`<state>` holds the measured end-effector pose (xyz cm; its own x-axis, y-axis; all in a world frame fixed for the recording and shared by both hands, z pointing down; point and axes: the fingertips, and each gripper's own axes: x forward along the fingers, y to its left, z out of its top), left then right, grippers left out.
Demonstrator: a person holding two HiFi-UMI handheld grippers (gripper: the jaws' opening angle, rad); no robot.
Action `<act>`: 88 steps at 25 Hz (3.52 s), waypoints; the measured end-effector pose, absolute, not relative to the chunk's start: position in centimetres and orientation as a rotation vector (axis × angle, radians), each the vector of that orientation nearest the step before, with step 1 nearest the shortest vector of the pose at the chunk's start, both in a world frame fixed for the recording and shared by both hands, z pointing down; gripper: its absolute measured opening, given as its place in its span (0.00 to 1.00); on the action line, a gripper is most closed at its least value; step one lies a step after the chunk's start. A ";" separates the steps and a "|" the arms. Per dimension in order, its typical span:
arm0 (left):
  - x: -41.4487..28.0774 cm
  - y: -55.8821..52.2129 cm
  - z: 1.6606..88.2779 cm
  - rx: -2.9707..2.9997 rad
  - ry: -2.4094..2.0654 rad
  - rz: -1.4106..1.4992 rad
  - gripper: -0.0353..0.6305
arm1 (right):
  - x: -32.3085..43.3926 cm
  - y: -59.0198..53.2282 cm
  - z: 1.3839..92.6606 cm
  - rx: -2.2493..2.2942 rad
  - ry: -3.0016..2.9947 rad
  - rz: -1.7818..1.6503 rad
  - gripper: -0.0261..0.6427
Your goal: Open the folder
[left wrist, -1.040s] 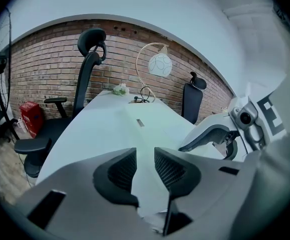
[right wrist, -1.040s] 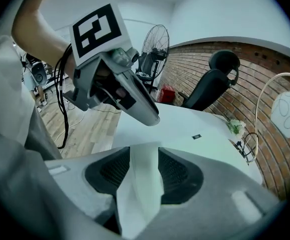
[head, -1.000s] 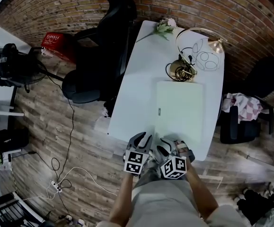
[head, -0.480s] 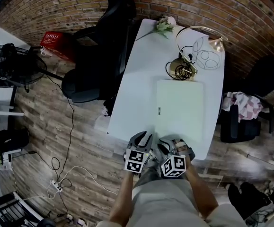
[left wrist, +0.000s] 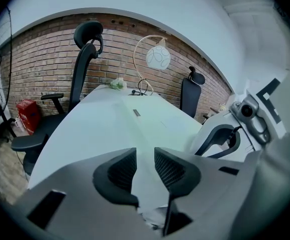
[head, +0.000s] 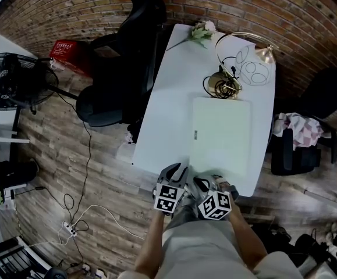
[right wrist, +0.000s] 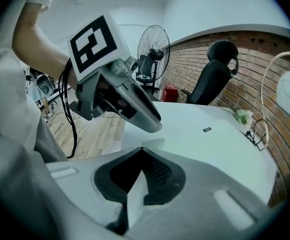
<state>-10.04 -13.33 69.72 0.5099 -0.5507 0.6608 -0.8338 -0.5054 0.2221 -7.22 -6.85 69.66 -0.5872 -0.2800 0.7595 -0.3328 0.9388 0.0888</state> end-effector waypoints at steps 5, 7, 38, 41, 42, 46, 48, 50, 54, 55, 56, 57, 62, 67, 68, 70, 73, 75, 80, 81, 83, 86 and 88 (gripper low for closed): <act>-10.3 -13.3 70.0 2.218 -1.144 0.709 0.22 | -7.1 -8.0 69.3 0.492 -2.184 -0.119 0.11; -10.4 -13.3 70.1 2.215 -1.147 0.708 0.22 | -7.4 -8.0 69.9 0.451 -2.170 -0.136 0.19; -10.4 -13.6 71.4 2.218 -1.082 0.751 0.24 | -6.6 -7.7 68.9 0.398 -2.213 -0.101 0.04; -10.3 -13.9 71.4 2.215 -1.076 0.748 0.26 | -6.1 -8.2 69.3 0.402 -2.165 -0.184 0.10; -10.3 -14.0 71.5 2.213 -1.073 0.752 0.26 | -6.0 -8.3 69.5 0.392 -2.147 -0.204 0.14; -10.2 -14.2 71.8 2.205 -1.058 0.798 0.27 | -5.7 -9.0 70.2 0.349 -2.093 -0.277 0.25; -10.3 -14.1 72.2 2.197 -1.050 0.824 0.27 | -5.6 -9.3 69.6 0.354 -2.103 -0.290 0.25; -10.5 -13.8 72.6 2.190 -1.039 0.848 0.27 | -5.5 -9.7 69.0 0.379 -2.107 -0.320 0.25; -10.5 -14.1 72.3 2.213 -1.026 0.821 0.27 | -4.8 -10.4 68.3 0.421 -2.083 -0.340 0.24; -10.5 -14.0 72.2 2.216 -1.017 0.816 0.27 | -4.6 -10.2 68.5 0.397 -2.076 -0.320 0.24; -10.6 -13.9 72.2 2.218 -1.002 0.818 0.27 | -4.5 -9.8 68.7 0.368 -2.066 -0.304 0.26; -10.7 -13.7 72.2 2.221 -0.984 0.824 0.27 | -4.4 -9.3 69.0 0.345 -2.055 -0.295 0.30; -10.4 -13.6 71.7 2.278 -0.920 0.804 0.27 | -3.6 -9.3 70.0 0.402 -1.945 -0.334 0.40; -10.4 -13.1 71.7 2.307 -0.864 0.826 0.27 | -3.3 -9.9 69.5 0.471 -1.875 -0.397 0.40; -10.2 -13.2 71.7 2.319 -0.862 0.812 0.27 | -3.3 -9.8 69.3 0.483 -1.856 -0.421 0.40; -10.0 -13.3 71.5 2.334 -0.854 0.796 0.27 | -3.2 -9.6 69.1 0.511 -1.818 -0.472 0.39; -10.0 -13.1 71.4 2.342 -0.839 0.792 0.27 | -3.5 -8.9 69.4 0.533 -1.770 -0.534 0.32; -10.1 -13.0 71.5 2.339 -0.829 0.795 0.27 | -3.7 -8.2 69.9 0.548 -1.761 -0.548 0.20; -9.9 -12.7 71.2 2.358 -0.798 0.798 0.27 | -3.7 -7.7 69.4 0.703 -1.793 -0.509 0.05; -9.9 -12.7 71.2 2.360 -0.795 0.798 0.27 | -3.8 -7.7 69.1 0.724 -1.795 -0.507 0.05; -9.9 -12.6 71.2 2.361 -0.791 0.791 0.27 | -3.8 -7.7 68.9 0.747 -1.787 -0.516 0.05; -9.7 -12.6 71.0 2.369 -0.780 0.778 0.27 | -3.6 -7.8 69.2 0.767 -1.748 -0.557 0.07; -9.4 -12.6 70.6 2.374 -0.772 0.750 0.27 | -3.6 -7.9 69.6 0.779 -1.737 -0.561 0.10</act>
